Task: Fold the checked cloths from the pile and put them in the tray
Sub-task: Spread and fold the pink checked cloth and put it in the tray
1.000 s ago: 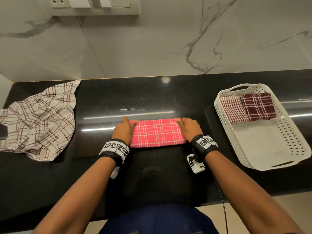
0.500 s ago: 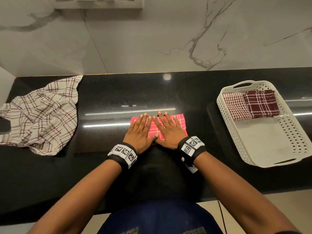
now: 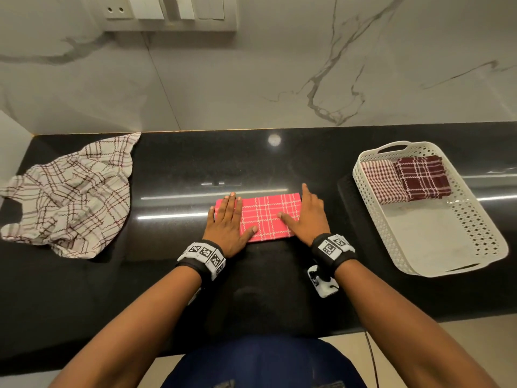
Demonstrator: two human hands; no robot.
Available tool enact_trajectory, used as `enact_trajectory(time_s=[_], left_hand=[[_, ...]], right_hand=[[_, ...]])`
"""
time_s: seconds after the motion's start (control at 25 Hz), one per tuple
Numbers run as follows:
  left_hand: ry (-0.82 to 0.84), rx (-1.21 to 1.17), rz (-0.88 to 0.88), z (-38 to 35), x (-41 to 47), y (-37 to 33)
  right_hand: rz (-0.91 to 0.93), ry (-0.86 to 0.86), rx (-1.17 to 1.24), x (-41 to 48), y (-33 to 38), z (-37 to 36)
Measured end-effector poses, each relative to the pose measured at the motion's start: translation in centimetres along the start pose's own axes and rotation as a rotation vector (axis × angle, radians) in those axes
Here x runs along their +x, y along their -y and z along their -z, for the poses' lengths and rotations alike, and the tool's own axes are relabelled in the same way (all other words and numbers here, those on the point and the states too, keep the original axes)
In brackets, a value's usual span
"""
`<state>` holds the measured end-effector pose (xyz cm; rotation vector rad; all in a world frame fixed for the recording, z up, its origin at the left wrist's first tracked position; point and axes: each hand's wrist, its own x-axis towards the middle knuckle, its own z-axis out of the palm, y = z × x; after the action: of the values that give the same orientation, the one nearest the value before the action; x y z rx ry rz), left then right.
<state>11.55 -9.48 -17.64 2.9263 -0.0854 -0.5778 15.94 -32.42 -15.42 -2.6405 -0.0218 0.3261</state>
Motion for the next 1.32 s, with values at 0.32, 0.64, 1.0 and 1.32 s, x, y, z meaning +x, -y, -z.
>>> enact_trajectory(time_s=[0.32, 0.64, 1.0, 1.32], left_hand=[[-0.158, -0.558, 0.159, 3.6, -2.5, -1.2], [0.405, -2.227, 0.187, 8.8, 1.4, -2.7], [-0.197, -0.548, -0.367, 1.9, -4.2, 2.9], [0.026, -0.743, -0.391, 0.4, -5.5, 3.7]], right_hand=[[-0.097, 0.139, 0.630, -0.1, 2.4, 2.1], [0.874, -0.242, -0.048, -3.8, 7.3, 6.9], [0.758, 0.337, -0.304, -9.6, 4.1, -0.6], [0.651, 0.257, -0.072, -4.9, 6.7, 4.3]])
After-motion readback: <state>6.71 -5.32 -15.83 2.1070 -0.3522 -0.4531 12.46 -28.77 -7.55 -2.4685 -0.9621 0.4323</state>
